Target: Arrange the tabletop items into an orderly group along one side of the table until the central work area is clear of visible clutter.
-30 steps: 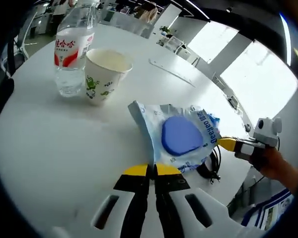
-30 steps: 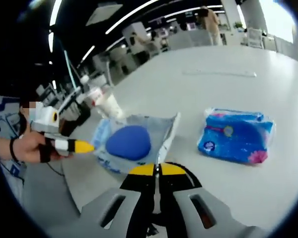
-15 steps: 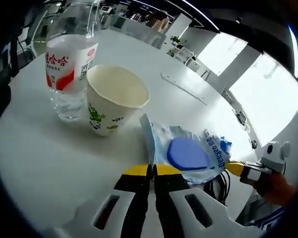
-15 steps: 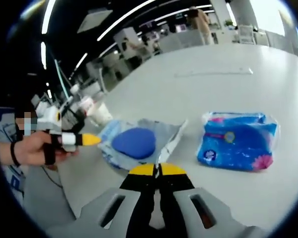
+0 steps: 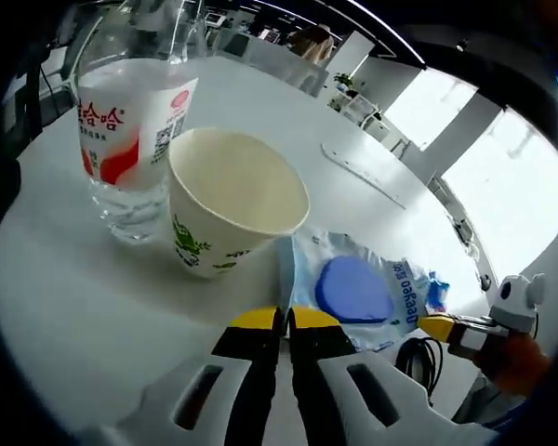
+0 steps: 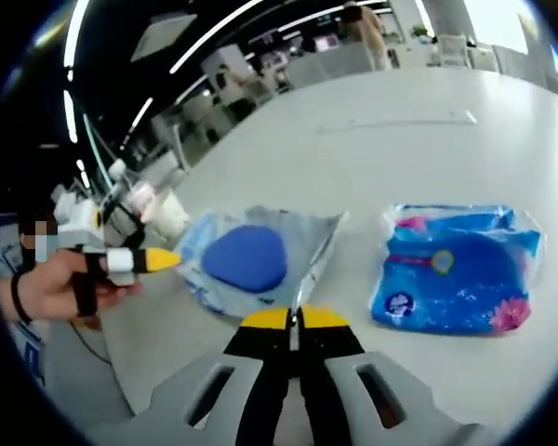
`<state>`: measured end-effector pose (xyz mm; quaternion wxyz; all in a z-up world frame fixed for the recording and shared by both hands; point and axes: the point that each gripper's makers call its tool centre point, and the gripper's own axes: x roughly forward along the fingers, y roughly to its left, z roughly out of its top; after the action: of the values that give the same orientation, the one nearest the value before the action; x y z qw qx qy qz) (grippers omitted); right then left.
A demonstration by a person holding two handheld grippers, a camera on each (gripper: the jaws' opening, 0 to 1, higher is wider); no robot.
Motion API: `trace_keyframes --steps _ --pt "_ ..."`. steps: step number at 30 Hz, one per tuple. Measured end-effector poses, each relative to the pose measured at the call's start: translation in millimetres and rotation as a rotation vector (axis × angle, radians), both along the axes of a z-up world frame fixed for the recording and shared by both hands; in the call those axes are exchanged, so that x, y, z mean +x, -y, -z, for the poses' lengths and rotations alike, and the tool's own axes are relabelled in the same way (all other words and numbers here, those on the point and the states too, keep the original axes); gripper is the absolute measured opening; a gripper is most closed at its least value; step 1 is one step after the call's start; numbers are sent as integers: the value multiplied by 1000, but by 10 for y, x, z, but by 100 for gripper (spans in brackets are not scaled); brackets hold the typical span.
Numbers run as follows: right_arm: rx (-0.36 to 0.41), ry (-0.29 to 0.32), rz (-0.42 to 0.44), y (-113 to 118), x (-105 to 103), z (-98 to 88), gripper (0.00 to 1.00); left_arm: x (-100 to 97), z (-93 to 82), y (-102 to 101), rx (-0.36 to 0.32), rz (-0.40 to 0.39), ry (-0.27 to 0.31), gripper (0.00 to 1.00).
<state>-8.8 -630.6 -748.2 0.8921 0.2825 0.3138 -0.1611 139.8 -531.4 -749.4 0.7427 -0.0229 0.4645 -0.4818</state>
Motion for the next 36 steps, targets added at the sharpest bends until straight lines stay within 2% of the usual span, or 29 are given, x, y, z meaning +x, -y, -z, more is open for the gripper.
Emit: trace_keyframes --steps 6,12,14,18,23,28,36 --pt "4 -2 -7 7 39 22 0 54 59 11 16 -35 -25 1" --pt "-2 9 -19 -6 23 -9 2 136 12 -10 3 -58 -48 5" --pt "-5 8 -18 -16 17 -14 3 116 25 -16 2 -47 -71 7" --pt "-8 6 -9 -35 -3 -17 7 150 2 -63 -25 -85 -120 10" --pt "-21 5 -3 -64 -50 -31 10 153 -46 -163 -29 -76 -105 10" --pt "-40 2 9 -65 -143 -65 10 66 -81 -285 -35 -52 -98 10" --pt "-105 -21 22 38 -401 -138 9 -85 -126 -488 -38 4 -78 11"
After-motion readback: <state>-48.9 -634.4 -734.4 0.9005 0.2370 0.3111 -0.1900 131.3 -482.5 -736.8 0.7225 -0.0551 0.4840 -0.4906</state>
